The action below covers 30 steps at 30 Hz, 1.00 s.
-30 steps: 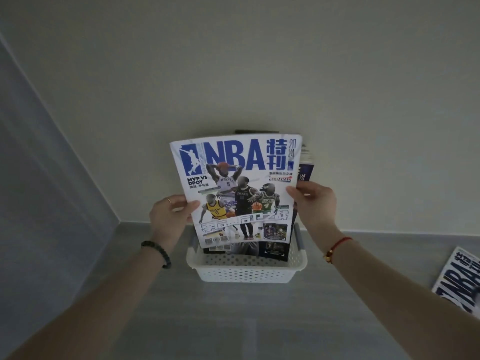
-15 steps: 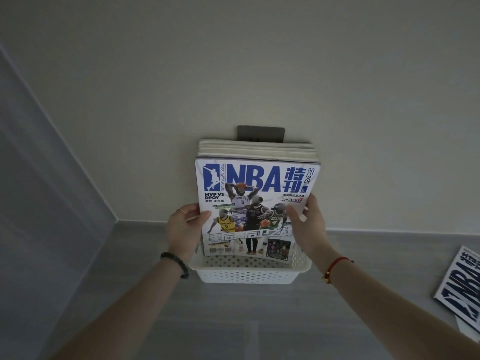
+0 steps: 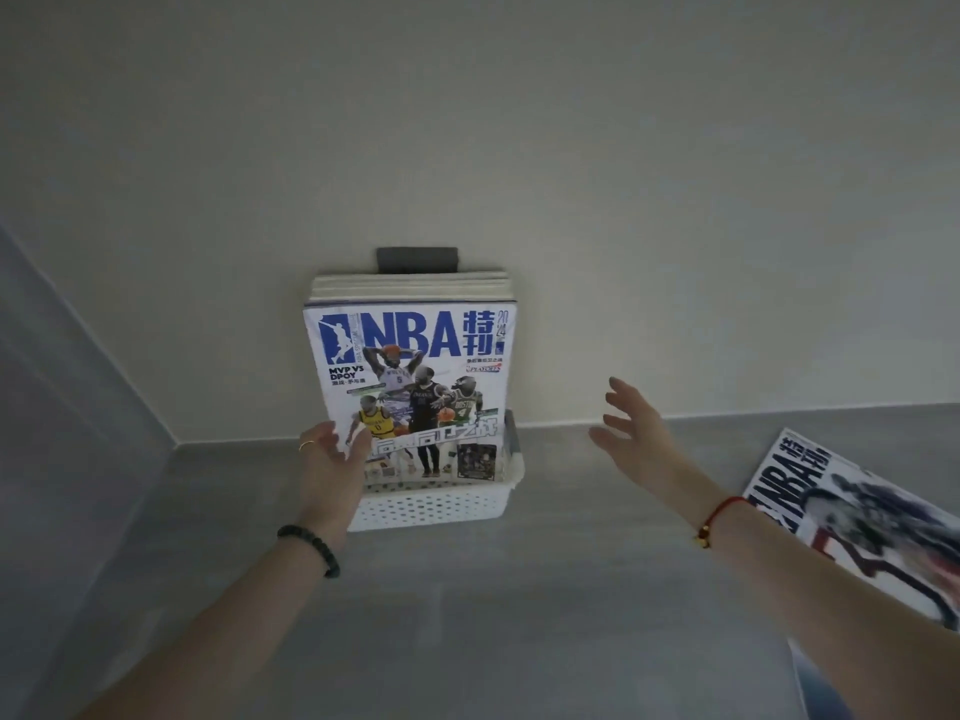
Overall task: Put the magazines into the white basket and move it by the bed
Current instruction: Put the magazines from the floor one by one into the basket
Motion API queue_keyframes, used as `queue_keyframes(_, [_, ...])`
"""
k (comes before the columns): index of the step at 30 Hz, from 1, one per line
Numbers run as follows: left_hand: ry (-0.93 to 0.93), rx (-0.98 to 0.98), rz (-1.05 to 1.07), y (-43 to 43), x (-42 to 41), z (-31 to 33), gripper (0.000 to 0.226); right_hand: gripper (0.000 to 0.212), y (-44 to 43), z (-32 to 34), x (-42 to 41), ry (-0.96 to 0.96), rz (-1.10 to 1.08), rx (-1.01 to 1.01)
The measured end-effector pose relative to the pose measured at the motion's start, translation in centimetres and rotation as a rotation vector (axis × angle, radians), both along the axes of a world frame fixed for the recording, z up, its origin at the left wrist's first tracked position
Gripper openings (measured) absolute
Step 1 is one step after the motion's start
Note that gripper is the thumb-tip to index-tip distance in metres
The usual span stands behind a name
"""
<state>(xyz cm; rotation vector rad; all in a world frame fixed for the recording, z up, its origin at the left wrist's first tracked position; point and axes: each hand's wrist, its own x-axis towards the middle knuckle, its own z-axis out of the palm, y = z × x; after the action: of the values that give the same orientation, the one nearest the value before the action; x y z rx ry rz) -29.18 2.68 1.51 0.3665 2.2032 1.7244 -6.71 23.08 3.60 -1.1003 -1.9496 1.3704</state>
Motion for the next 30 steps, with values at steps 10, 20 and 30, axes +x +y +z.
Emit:
queue_keyframes(10, [-0.079, -0.039, -0.266, 6.4, 18.6, -1.7, 0.04, 0.063, 4.0, -1.0, 24.1, -0.167, -0.282, -0.014])
queue_keyframes(20, [-0.252, -0.125, -0.514, 12.1, 33.2, -6.4, 0.042, 0.075, 4.3, -6.9, 37.0, -0.484, -0.259, -0.013])
queue_keyframes(30, [-0.463, -0.125, -0.611, 15.6, 39.9, -8.5, 0.043, 0.073, 8.1, -11.3, 39.1, -0.987, 0.051, 0.417])
